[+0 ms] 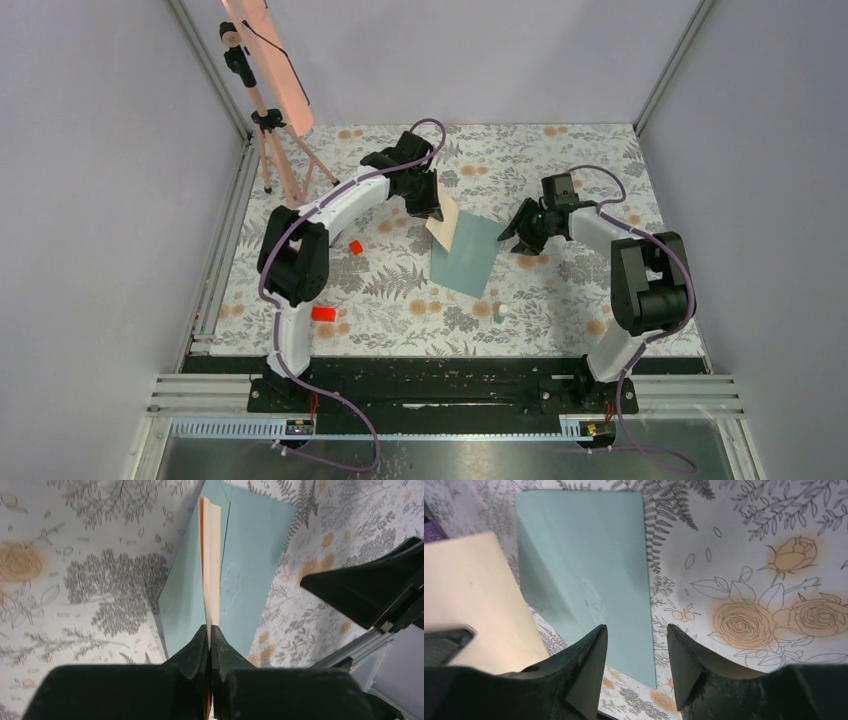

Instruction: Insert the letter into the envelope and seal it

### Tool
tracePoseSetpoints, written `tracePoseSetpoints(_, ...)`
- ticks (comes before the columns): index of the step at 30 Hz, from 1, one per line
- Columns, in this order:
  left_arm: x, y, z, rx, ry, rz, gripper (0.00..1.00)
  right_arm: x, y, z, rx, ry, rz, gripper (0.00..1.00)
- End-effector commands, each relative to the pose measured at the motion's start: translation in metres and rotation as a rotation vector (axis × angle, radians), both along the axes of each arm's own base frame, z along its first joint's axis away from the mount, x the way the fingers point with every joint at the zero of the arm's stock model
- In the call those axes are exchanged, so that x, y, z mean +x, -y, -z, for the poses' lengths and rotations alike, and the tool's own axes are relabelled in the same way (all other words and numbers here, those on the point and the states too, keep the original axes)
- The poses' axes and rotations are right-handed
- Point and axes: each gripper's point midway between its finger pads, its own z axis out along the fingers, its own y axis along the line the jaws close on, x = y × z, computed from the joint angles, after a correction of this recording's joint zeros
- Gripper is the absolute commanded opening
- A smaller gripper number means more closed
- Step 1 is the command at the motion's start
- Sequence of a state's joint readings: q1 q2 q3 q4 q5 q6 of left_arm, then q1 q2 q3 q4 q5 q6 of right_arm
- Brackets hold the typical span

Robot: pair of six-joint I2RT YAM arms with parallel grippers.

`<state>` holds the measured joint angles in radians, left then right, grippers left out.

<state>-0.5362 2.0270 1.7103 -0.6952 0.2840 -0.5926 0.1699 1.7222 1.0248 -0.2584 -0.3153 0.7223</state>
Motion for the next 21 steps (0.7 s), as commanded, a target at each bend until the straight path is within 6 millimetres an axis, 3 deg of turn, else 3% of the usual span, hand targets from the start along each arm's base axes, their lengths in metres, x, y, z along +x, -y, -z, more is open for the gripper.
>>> tracePoseSetpoints(1, 0.02, 0.0, 0.019, 0.062, 0.058, 0.047, 0.0, -0.012, -0.002, 0.006, 0.006, -0.014, -0.012, 0.54)
tracePoseSetpoints(12, 0.008, -0.017, 0.059, 0.164, 0.09, 0.161, 0.0, -0.009, -0.022, 0.025, 0.073, -0.082, -0.044, 0.53)
tracePoseSetpoints(21, -0.002, -0.004, 0.073, 0.15, 0.06, 0.189, 0.0, -0.001, -0.034, 0.027, 0.09, -0.089, -0.047, 0.53)
